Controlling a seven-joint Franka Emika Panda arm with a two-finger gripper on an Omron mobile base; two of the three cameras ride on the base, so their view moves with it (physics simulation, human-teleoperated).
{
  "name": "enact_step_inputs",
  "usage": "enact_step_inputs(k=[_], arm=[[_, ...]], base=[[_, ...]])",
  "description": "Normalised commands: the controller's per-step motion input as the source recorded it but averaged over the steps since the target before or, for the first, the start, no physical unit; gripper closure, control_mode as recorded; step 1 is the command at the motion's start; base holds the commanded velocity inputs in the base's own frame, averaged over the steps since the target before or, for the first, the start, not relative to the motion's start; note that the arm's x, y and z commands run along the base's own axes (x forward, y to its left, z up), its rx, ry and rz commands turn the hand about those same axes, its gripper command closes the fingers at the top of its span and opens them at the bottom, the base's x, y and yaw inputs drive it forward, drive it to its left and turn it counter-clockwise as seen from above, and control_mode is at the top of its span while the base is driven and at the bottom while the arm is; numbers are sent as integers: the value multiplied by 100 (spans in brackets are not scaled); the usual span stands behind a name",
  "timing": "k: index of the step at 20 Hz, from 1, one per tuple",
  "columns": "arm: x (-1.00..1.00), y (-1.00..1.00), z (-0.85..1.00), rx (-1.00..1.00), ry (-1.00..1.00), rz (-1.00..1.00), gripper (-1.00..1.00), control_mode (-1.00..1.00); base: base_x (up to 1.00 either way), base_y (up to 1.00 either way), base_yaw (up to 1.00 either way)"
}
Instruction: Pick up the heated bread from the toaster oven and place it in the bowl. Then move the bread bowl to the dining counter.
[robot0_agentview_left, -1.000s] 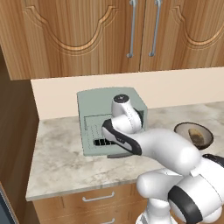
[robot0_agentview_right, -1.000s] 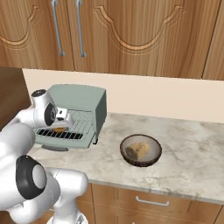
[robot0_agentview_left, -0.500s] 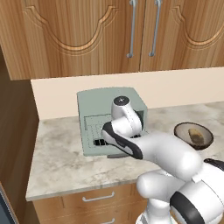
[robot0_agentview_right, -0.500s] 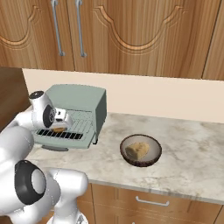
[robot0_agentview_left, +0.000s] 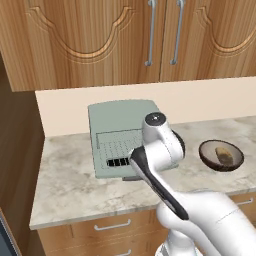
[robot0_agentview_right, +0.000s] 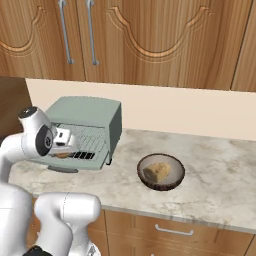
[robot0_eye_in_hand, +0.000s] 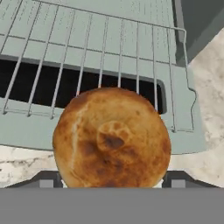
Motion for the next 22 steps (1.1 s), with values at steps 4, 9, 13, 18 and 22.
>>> enact_step_inputs(k=[4,9,13,18,22], arm=[[-62,-100,17,0,-3,-22,100,-100],[-16,-100,12,2,0,-27,100,-100],[0,-100,16,2,0,-29,100,-100],[7,-100,4,6,0,-27,100,-100],[46,-100,0,5,2,-21,100,-100]], base=[[0,0,0],[0,0,0],[0,0,0],[0,0,0],[0,0,0]])
